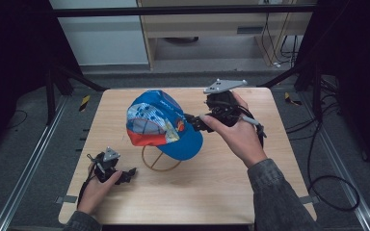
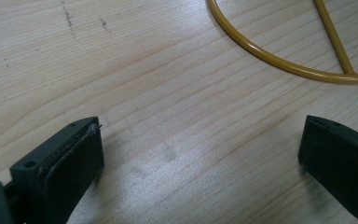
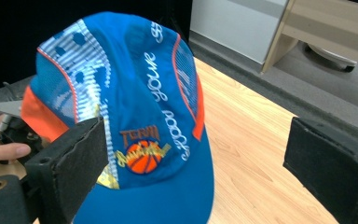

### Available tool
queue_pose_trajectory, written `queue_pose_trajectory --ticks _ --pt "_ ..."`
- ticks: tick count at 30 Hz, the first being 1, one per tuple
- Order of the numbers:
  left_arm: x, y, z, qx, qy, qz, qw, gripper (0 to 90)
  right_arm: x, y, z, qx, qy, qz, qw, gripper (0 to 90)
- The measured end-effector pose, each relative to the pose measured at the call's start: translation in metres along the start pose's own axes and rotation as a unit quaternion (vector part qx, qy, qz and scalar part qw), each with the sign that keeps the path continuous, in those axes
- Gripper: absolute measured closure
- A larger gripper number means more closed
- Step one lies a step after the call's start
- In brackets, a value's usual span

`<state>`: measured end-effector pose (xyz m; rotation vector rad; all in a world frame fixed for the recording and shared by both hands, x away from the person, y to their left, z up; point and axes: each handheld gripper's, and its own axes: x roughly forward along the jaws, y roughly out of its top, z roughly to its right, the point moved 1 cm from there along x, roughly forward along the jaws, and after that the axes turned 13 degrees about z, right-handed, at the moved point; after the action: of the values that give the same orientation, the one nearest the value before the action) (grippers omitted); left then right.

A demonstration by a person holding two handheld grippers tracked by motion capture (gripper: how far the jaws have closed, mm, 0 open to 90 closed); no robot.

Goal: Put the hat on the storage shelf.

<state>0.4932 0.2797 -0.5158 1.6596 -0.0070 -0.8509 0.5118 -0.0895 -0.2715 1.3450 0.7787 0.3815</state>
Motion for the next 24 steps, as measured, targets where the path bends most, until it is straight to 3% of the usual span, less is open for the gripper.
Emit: queue_pose_trajectory --ticks 13,24 --pt "0.0 0.0 0.0 0.001 0.0 -0.001 1.0 0.0 -0.02 -0.029 0.021 0.0 -0.033 -0.012 0.9994 7.0" --pt "0.0 0.0 0.0 0.003 0.0 -0.002 1.0 0.0 -0.039 -0.065 0.034 -0.023 -0.056 -0.021 0.9979 9.4"
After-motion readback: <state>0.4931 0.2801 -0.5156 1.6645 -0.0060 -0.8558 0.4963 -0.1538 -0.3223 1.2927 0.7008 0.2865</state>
